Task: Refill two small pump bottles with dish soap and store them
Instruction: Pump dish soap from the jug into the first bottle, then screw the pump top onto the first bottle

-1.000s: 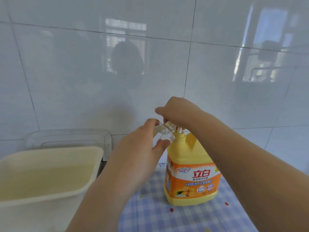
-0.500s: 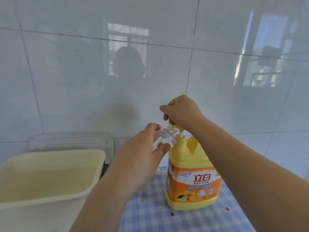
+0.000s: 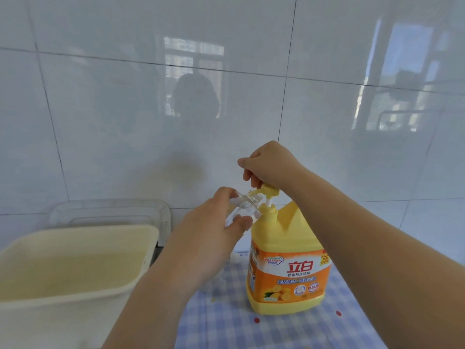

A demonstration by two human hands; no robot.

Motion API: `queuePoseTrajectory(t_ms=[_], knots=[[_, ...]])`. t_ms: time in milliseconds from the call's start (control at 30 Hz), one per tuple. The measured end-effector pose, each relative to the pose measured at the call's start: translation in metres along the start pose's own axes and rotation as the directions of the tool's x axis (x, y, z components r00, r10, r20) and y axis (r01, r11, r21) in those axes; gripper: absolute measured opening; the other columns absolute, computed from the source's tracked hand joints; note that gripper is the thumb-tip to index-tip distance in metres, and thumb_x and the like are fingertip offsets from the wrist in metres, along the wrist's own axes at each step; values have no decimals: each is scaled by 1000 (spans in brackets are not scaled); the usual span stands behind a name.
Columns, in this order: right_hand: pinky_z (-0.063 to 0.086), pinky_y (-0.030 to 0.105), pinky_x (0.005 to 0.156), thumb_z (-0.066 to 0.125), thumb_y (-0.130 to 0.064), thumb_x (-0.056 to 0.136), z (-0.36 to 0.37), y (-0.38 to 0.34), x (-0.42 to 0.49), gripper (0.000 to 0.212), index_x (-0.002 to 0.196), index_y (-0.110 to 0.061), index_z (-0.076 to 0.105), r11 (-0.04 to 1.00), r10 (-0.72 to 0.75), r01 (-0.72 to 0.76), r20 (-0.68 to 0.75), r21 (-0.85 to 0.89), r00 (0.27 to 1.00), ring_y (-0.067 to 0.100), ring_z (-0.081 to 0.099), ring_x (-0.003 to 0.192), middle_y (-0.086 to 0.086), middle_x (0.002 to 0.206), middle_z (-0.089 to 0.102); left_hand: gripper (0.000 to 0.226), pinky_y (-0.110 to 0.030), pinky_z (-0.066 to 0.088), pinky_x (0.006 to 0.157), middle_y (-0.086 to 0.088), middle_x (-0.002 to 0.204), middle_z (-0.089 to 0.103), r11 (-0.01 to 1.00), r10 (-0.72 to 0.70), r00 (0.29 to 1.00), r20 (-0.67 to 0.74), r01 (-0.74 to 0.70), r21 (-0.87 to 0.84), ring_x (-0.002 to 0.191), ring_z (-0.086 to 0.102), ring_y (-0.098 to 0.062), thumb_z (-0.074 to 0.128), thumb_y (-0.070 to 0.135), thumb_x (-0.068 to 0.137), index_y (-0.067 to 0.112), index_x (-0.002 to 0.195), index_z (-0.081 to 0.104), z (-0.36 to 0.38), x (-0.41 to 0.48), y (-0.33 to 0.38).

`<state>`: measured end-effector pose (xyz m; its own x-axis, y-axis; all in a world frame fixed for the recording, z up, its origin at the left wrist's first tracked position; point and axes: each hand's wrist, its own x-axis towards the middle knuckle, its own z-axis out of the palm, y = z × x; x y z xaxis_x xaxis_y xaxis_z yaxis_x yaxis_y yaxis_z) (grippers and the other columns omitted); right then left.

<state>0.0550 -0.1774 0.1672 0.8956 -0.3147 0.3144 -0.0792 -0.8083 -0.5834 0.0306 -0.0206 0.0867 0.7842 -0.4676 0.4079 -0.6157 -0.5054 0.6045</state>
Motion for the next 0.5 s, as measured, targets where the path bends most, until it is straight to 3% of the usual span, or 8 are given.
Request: queuePoseTrajectory(t_ms=[167, 267, 333, 400, 500], knots=[[58, 32, 64, 56, -24, 87, -8, -4, -7, 29, 71, -5, 70, 995, -11, 23, -115, 99, 993, 17, 61, 52, 5, 62, 69, 36, -34, 57, 70, 15, 101, 68, 997, -49, 998, 35, 51, -58, 85, 66, -4, 49, 49, 91, 42, 125, 37, -1, 0, 0], [60, 44, 69, 55, -22, 84, -10, -6, -15, 27, 78, 0, 69, 989, -39, 67, -206, 129, 978, 25, 63, 59, 10, 68, 71, 35, -20, 52, 56, 12, 105, 67, 995, -69, 997, 34, 72, -71, 83, 64, -1, 49, 47, 92, 41, 124, 37, -3, -5, 0], [57, 48, 70, 55, -23, 83, -10, -8, -23, 29, 85, 4, 67, 985, -68, 104, -245, 138, 967, 26, 59, 60, 18, 79, 70, 32, -9, 47, 49, 13, 112, 62, 994, -65, 998, 13, 66, -88, 77, 60, 12, 52, 46, 91, 39, 121, 40, -3, -11, 1], [56, 44, 69, 55, -23, 84, -11, -10, -32, 29, 87, 4, 65, 980, -91, 136, -275, 146, 957, 22, 55, 61, 20, 85, 69, 34, -1, 42, 52, 14, 122, 51, 993, -61, 998, 6, 61, -98, 80, 54, 16, 55, 42, 91, 36, 123, 44, -2, -17, -1], [46, 28, 57, 55, -21, 87, -11, -12, -47, 21, 85, -3, 65, 970, -124, 180, -300, 166, 946, 14, 53, 60, 8, 79, 69, 38, -5, 37, 62, 10, 127, 50, 990, -77, 997, -18, 74, -118, 99, 51, -1, 58, 40, 91, 34, 126, 46, 1, -27, -8]])
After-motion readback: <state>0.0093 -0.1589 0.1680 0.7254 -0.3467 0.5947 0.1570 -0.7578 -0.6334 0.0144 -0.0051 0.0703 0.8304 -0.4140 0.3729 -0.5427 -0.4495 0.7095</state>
